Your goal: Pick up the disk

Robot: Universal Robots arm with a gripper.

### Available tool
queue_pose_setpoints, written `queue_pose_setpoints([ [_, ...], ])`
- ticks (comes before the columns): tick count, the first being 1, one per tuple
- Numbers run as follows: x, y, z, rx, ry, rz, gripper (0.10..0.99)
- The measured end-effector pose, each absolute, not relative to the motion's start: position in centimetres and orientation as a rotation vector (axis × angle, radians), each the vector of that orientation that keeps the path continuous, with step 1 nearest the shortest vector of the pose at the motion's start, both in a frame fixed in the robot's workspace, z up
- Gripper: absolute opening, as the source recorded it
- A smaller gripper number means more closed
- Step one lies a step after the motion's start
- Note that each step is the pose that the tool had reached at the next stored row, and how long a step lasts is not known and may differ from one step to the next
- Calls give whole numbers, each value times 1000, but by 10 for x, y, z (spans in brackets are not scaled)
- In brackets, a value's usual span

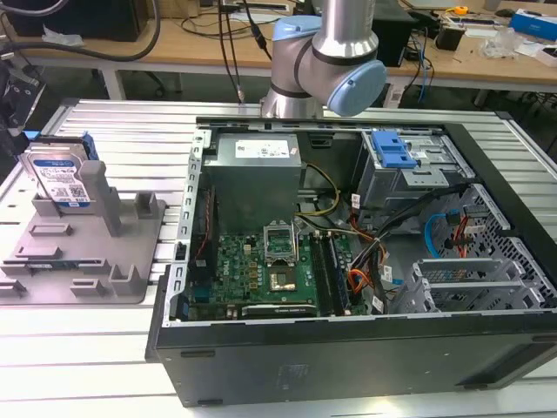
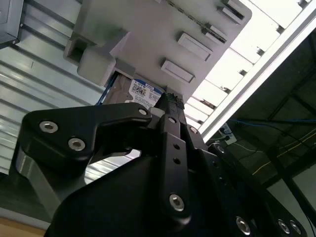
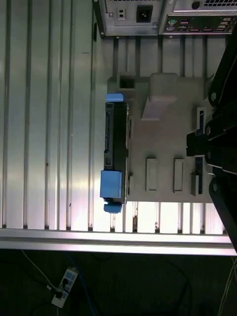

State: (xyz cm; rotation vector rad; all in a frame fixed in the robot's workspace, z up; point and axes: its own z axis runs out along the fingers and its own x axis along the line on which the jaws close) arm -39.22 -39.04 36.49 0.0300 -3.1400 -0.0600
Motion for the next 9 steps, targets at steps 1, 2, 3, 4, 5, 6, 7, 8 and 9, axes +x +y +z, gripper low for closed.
queue_pose_setpoints([
  [1, -392, -390, 365, 30, -3140, -60, 106],
  [2, -392, -390, 365, 36, -3140, -60, 106],
  [3, -392, -390, 365, 86, -3138, -60, 106],
  [4, -392, -390, 365, 118, -3137, -60, 106],
  [5, -392, -390, 365, 146, -3135, -60, 106],
  [6, -392, -390, 365, 184, -3133, -60, 106],
  [7, -392, -390, 365, 211, -3131, -60, 106],
  [8, -392, -390, 365, 257, -3127, -60, 106],
  [9, -392, -390, 365, 293, -3123, -60, 106],
])
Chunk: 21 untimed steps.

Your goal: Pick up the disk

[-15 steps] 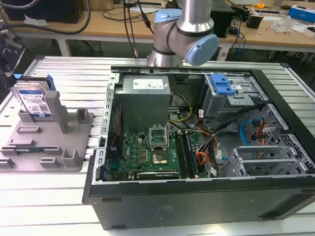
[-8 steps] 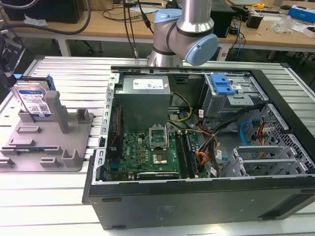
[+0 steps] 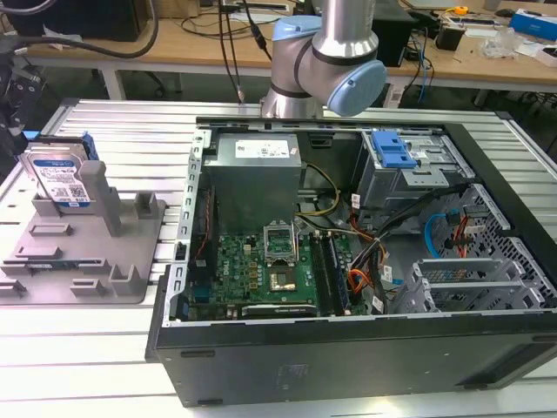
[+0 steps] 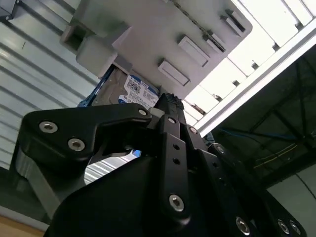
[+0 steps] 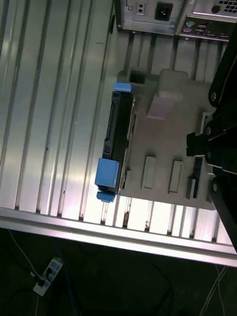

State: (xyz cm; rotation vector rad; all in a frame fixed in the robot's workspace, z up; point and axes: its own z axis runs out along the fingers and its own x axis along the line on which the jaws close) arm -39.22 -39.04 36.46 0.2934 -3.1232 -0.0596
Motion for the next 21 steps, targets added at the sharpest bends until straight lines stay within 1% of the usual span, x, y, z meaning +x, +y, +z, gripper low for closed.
queue_pose_setpoints([
  [5, -392, -390, 364, 592, -3077, -59, 106],
  [13, -392, -390, 362, 902, -2997, -57, 114],
  [18, -392, -390, 361, 1082, -2934, -56, 416],
  [19, -392, -390, 361, 1112, -2923, -56, 416],
  [20, -392, -390, 361, 1164, -2902, -55, 537],
  [21, -392, -390, 361, 1213, -2881, -55, 604],
])
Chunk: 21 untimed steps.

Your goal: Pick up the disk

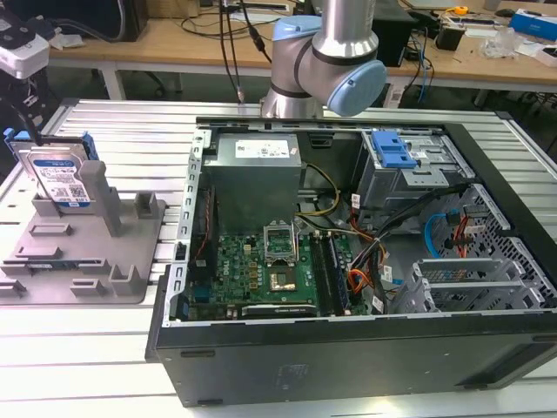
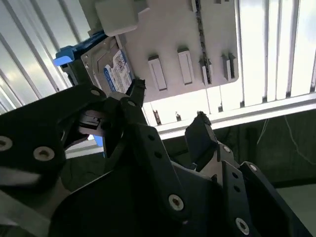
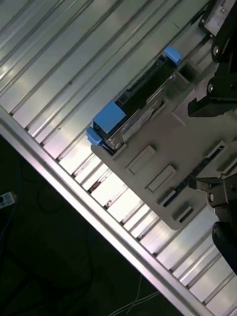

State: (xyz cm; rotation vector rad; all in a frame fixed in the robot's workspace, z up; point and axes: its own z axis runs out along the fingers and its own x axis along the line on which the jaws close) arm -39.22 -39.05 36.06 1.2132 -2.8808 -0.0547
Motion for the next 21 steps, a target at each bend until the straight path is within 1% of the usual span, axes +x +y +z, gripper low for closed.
queue_pose_setpoints([
  [8, -392, -390, 359, 1560, -2704, -51, 604],
  [21, -392, -390, 355, 1964, -2421, -41, 604],
])
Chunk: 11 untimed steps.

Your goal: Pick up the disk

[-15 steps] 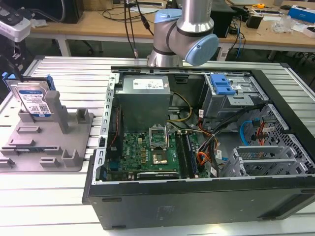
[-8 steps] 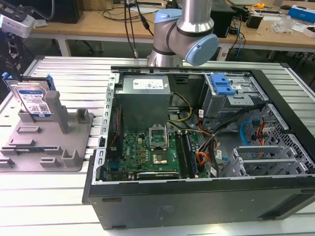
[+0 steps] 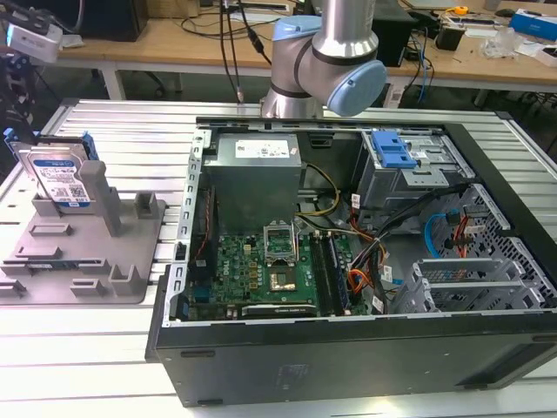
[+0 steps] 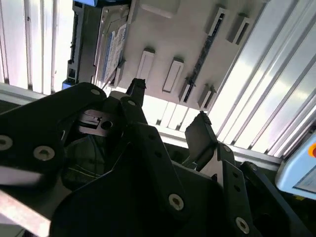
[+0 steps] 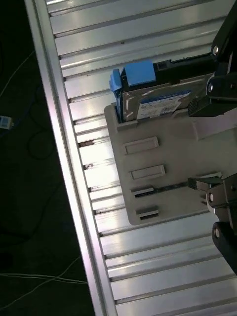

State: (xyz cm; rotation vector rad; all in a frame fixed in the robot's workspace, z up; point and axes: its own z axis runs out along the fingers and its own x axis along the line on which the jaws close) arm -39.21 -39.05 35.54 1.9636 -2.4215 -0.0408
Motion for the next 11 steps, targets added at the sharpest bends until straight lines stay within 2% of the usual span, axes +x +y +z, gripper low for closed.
queue_pose_setpoints([
  [9, -393, -390, 355, 2050, -2348, -39, 604],
  [11, -394, -379, 355, 2050, -2348, -39, 604],
])
